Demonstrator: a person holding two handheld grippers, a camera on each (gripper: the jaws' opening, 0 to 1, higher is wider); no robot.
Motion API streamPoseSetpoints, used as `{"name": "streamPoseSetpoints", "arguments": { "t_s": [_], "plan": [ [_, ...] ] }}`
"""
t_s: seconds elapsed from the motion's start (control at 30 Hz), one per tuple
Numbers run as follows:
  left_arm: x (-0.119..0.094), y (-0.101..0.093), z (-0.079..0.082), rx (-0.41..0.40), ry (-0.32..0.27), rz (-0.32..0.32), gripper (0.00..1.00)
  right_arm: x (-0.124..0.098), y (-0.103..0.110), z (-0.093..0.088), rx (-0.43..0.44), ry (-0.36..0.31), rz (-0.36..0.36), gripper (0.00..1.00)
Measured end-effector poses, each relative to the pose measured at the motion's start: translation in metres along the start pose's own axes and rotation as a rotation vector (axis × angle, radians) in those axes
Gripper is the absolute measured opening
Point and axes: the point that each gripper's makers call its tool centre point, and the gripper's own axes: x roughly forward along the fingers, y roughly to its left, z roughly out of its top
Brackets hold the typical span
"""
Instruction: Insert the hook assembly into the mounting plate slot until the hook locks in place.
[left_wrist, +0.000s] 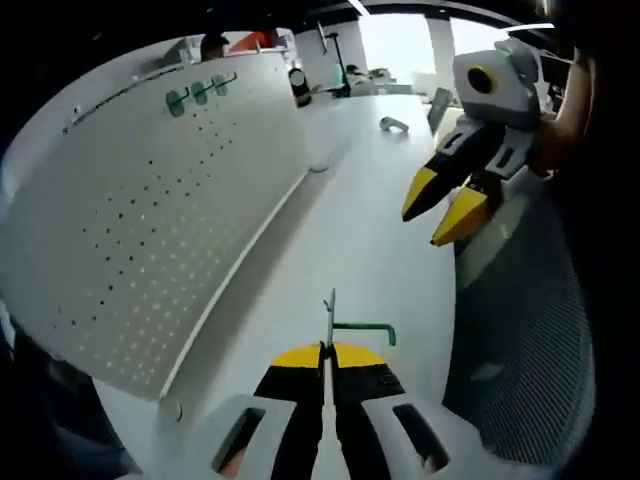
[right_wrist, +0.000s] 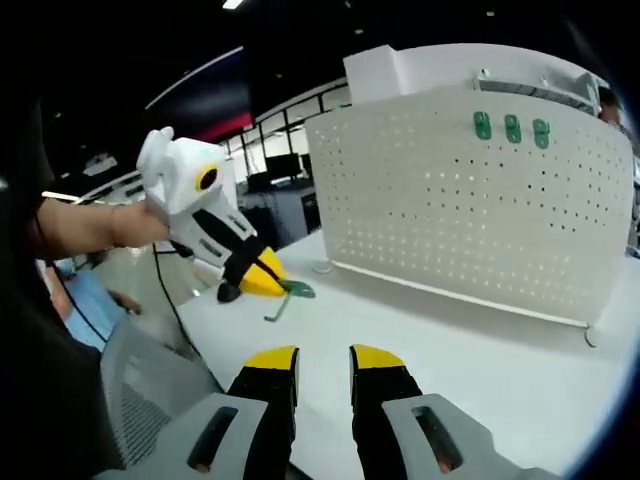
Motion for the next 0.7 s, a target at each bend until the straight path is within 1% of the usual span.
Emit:
{"name": "streamPoseSetpoints", "arguments": {
  "t_s": [0.13, 0.23, 0.4, 0.5, 0.63, 0.7],
  "plan": [
    [-0.007, -0.013, 0.007, 0.015, 0.009, -0.016, 0.01, -0.002, 0.006, 0.003, -0.018, -0.004, 0.017, 0.19],
    [-0.011, -0.017, 0.01, 0.004, 0.013, -0.022, 0.01, -0.004, 0.01, 0.004, -0.031, -0.007, 0.025, 0.19],
    [-0.017, -0.024, 0.016, -0.046, 0.016, -0.027, 0.01, -0.006, 0.018, 0.004, -0.065, -0.002, 0.048, 0.19],
    [-0.023, -0.026, 0.023, -0.088, 0.012, -0.026, 0.01, -0.007, 0.024, 0.006, -0.089, 0.0, 0.062, 0.19],
    [-0.03, -0.025, 0.033, -0.117, 0.0, -0.018, 0.01, -0.007, 0.028, 0.009, -0.104, -0.005, 0.072, 0.19],
    [-0.032, -0.025, 0.034, -0.135, 0.003, -0.017, 0.01, -0.007, 0.031, 0.01, -0.112, -0.006, 0.08, 0.19]
  ]
}}
